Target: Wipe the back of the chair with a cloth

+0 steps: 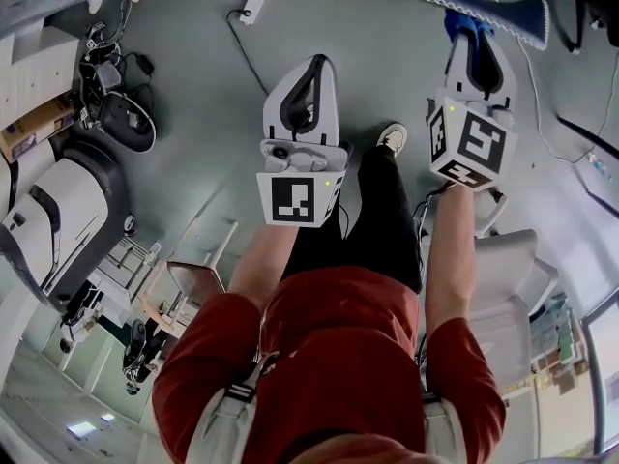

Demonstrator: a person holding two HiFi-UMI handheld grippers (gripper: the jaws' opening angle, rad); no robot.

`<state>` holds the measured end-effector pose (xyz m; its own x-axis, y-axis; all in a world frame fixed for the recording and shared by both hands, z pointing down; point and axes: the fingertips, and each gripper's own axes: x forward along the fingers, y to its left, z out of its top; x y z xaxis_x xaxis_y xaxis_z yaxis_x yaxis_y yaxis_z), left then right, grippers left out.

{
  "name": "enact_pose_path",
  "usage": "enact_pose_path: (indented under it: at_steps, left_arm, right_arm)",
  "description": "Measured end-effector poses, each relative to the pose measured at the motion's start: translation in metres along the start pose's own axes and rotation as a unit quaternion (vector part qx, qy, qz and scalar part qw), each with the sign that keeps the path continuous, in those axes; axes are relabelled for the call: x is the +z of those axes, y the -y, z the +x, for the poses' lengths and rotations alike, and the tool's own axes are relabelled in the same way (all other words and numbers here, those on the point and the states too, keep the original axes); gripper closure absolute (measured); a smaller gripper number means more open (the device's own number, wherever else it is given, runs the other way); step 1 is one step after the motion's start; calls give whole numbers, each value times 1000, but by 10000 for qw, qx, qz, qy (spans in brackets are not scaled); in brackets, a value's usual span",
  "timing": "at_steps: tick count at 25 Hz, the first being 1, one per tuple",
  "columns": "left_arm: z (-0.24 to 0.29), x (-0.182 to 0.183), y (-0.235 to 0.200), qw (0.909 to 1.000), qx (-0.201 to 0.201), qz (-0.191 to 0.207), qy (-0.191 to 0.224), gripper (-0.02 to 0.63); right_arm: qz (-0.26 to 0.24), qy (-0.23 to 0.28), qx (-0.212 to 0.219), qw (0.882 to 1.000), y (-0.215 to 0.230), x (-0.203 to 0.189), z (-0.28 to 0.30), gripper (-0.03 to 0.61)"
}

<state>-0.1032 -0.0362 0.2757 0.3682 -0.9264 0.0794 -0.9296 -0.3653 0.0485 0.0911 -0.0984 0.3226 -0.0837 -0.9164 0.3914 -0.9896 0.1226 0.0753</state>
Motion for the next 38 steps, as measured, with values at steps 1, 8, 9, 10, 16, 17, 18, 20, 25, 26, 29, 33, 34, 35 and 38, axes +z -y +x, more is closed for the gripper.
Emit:
enact_pose_path:
  at_steps: [1,8,9,10,16,17,18,20,25,26,29,33,34,35,38]
  left_arm:
    - [-1,0,-6,10000,8,-3,6,600]
    - [-11,-5,-49,9999,87,-77,5,600]
    - [-12,-7,-55,9999,93,-81,-4,600]
    - [-14,-8,-61,9999,102,-92,-15,600]
    - [-27,-14,-87,9997,153,-180,-96,600]
    - [-28,-15,-91,9996,161,-193,-101,600]
    - [-29,-15,-95,9996,166,-204,-103,600]
    - [-30,-17,-101,9996,155,-221,-104,600]
    - [-29,-20,-105,9997,19,-238,-110,600]
    - [-28,-21,-104,9996,-28,-238,-118,600]
    - [-24,-28,-96,9995,-176,-191,-172,600]
    - [-10,-35,-71,9991,-361,-114,-181,600]
    - [-6,-38,-61,9990,-408,-83,-180,601]
    - [-1,-40,-50,9988,-444,-54,-172,600]
    - [11,-44,-13,9987,-488,-11,-141,600]
  right_arm:
    - [-10,-6,20,10000,-8,1,2,531]
    - [12,-25,244,9997,-67,7,18,531]
    - [4,-27,301,9995,-77,7,22,531]
    - [0,-31,362,9993,-87,8,26,531]
    - [-5,-93,525,9986,-129,8,43,531]
    - [19,-100,499,9987,-130,8,44,531]
    - [41,-103,462,9989,-131,8,43,531]
    - [84,-104,384,9992,-131,7,42,531]
    - [137,-89,241,9996,-129,3,35,531]
    - [149,-85,217,9996,-128,1,32,531]
    - [276,-86,146,9995,-120,-7,23,531]
    - [419,-125,-38,9990,-89,-27,10,531]
    - [437,-130,-90,9989,-77,-33,7,531]
    - [452,-134,-135,9988,-64,-39,4,531]
    - [493,-175,-255,9983,-22,-60,-9,531]
